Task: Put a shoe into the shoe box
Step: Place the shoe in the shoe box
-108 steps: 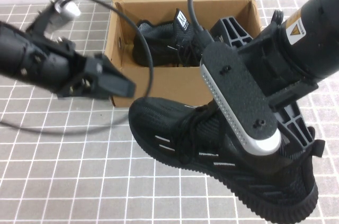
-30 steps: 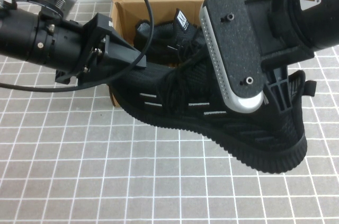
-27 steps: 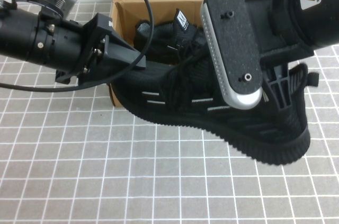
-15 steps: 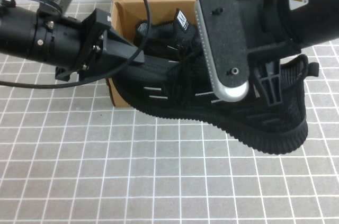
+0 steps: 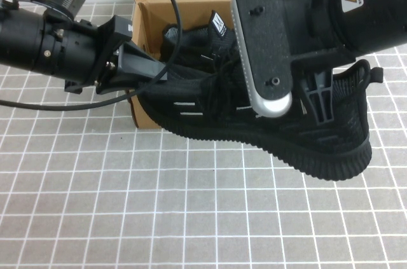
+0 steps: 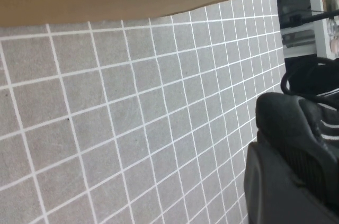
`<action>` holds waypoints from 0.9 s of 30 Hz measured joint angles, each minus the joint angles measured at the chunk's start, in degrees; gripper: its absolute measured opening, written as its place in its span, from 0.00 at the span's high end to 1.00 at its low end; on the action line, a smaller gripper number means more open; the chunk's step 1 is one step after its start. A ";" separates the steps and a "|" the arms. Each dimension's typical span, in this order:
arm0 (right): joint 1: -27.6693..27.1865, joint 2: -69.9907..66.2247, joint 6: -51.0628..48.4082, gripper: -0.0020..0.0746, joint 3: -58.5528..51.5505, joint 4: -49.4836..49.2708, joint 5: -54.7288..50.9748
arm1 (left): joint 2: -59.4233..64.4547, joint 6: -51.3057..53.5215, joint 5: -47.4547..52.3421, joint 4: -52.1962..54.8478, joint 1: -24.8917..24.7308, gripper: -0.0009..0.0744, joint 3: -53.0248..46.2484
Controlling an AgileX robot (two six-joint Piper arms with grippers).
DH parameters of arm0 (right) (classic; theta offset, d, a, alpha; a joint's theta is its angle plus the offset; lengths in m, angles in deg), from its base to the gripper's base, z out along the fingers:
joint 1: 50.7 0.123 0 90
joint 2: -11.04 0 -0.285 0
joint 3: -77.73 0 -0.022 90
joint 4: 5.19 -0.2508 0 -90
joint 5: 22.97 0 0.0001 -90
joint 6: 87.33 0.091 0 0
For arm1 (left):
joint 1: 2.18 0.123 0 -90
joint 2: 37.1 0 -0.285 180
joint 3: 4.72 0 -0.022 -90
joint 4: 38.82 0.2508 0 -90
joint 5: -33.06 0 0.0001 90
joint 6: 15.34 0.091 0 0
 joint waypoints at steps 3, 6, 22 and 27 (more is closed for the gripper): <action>0.00 0.00 3.36 0.98 0.00 1.08 0.47 | 0.00 0.35 -0.12 -0.14 0.00 0.84 0.00; 0.00 0.00 6.24 0.93 0.00 2.80 1.20 | 0.00 0.35 -0.47 -0.64 0.00 0.84 0.00; 0.00 1.66 11.84 0.49 0.00 4.96 0.43 | 0.00 1.85 0.10 -5.94 0.49 0.84 0.00; 0.00 2.99 13.55 0.48 0.00 6.04 -1.92 | 0.00 2.97 0.47 -9.21 2.12 0.84 0.00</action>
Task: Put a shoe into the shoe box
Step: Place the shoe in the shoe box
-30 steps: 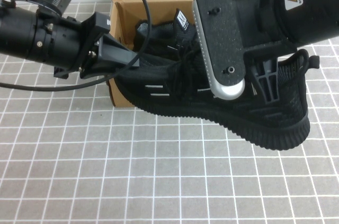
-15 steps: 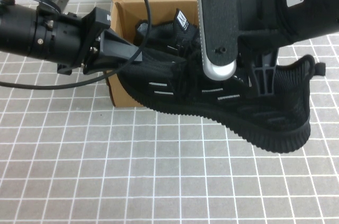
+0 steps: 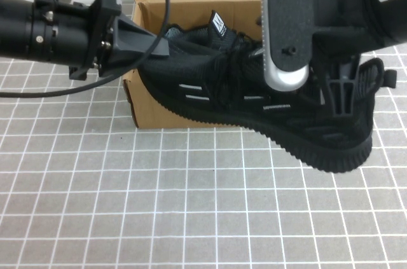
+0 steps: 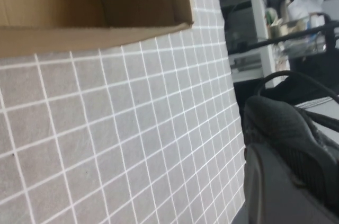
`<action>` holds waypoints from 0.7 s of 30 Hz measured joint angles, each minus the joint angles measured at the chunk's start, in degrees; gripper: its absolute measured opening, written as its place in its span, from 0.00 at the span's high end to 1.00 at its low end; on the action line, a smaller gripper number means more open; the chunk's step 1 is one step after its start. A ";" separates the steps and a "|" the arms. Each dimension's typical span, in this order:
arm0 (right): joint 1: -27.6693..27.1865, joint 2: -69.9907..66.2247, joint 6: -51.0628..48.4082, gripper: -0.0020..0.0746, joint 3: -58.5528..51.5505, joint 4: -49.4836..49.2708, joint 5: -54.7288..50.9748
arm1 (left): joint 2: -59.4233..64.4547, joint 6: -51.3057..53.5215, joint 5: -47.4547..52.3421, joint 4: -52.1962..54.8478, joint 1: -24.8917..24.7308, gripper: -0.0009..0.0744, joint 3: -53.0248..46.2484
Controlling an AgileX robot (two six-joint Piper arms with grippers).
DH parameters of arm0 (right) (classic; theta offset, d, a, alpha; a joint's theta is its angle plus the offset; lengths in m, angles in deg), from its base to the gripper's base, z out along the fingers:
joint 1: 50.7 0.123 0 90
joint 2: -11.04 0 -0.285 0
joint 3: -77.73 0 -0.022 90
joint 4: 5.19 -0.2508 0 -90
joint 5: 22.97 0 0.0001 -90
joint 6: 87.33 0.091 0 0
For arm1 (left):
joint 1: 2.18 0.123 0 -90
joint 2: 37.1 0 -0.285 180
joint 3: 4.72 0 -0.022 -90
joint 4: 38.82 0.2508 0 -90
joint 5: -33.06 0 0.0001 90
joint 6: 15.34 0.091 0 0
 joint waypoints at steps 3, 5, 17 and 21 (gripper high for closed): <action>0.00 0.26 0.70 0.48 0.00 0.13 -1.35 | 0.00 0.37 0.00 -0.36 0.41 0.84 0.00; 0.00 0.37 0.96 0.48 0.00 0.58 -2.40 | 0.00 0.76 0.00 -0.87 0.41 0.84 0.00; 0.00 3.94 1.55 0.43 0.00 2.99 -4.83 | 0.00 1.92 -2.93 -2.99 0.41 0.84 0.00; 0.00 6.18 2.23 0.44 0.00 3.25 -6.44 | 0.00 2.20 -4.45 -3.21 0.41 0.84 0.00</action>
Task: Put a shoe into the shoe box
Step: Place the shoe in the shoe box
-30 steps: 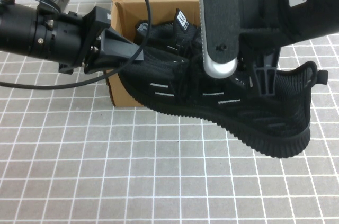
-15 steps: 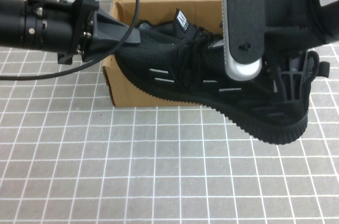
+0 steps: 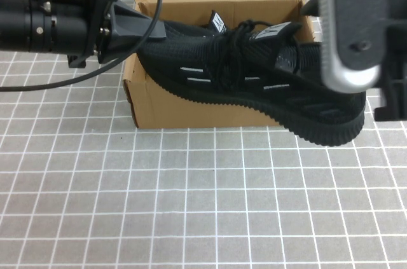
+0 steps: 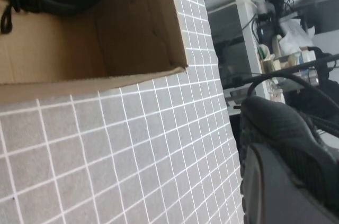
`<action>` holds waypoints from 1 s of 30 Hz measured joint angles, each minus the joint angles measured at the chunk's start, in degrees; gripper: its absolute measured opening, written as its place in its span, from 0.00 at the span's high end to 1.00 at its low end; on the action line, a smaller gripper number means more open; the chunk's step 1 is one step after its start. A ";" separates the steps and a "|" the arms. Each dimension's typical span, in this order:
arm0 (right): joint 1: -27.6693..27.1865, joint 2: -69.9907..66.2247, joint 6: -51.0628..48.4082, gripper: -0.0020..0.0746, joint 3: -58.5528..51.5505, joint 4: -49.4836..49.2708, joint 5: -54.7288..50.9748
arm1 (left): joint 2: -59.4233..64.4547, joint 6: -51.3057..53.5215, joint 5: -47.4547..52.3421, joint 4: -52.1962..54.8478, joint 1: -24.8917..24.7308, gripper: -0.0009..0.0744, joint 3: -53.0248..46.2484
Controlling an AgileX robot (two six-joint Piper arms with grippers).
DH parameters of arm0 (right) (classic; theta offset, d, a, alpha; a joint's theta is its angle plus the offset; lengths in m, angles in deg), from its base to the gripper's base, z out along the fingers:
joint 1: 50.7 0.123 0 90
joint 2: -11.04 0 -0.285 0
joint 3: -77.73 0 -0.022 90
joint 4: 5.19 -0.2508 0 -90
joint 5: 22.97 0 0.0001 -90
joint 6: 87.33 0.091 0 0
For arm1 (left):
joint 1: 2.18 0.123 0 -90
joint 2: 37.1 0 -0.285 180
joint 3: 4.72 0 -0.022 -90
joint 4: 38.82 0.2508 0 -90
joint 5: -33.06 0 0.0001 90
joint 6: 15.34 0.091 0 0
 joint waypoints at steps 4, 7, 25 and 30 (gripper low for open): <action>0.00 2.44 3.25 0.44 0.00 2.49 -0.72 | 0.00 0.20 -1.48 -0.13 0.00 0.84 0.00; 0.00 4.34 8.16 0.44 0.02 6.97 -0.95 | 0.00 0.46 -3.40 -0.25 0.00 0.84 0.00; 0.00 8.94 34.58 0.95 0.12 20.44 -4.68 | 4.79 4.47 -13.31 -9.59 0.10 0.84 1.38; 0.00 8.94 36.53 0.99 0.12 20.54 -5.90 | 13.10 5.96 -8.91 -13.30 0.10 0.84 7.05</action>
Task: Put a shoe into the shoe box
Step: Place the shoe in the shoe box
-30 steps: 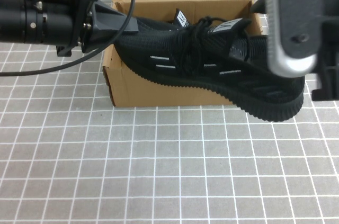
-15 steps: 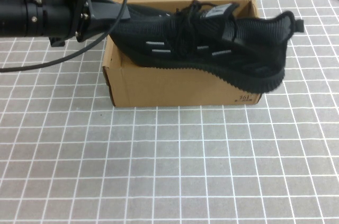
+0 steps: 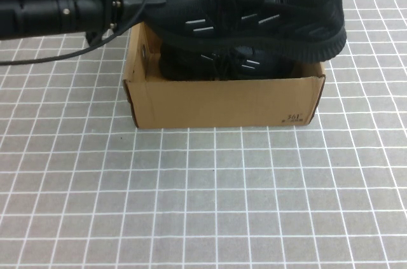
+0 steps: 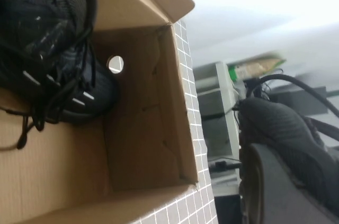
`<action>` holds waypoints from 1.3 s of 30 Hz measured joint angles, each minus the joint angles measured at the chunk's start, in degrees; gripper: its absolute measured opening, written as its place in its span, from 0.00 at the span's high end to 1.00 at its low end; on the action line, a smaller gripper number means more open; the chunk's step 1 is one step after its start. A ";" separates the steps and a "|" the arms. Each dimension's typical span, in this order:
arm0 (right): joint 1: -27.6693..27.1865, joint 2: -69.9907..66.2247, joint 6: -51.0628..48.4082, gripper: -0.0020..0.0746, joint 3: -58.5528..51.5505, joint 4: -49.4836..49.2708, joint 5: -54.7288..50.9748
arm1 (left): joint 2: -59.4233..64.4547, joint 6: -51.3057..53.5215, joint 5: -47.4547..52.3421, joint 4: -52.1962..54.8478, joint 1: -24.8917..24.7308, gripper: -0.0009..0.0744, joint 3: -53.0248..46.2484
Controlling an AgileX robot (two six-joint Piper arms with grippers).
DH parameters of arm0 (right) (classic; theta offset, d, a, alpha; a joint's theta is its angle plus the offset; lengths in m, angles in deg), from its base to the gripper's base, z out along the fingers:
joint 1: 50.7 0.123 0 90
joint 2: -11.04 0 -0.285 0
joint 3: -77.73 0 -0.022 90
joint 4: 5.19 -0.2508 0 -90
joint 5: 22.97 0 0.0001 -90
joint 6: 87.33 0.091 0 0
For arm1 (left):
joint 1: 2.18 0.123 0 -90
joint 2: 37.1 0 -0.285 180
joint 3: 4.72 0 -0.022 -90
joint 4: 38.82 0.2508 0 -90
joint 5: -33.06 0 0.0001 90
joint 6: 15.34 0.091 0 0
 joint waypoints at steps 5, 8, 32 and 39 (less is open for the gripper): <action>0.00 0.00 0.85 0.99 0.00 0.00 -1.38 | 5.40 0.20 1.57 -0.11 0.00 0.84 5.06; 0.00 0.00 1.35 0.99 0.00 0.00 -2.57 | 5.97 -0.07 1.71 0.19 0.18 0.84 5.88; 0.00 0.00 4.41 0.99 -0.13 -1.61 -2.97 | -4.69 -4.46 -4.12 11.68 0.92 0.84 4.48; 0.00 0.00 4.51 0.99 -3.21 -1.87 -0.50 | -4.05 -2.36 -8.64 5.88 1.02 0.84 -0.93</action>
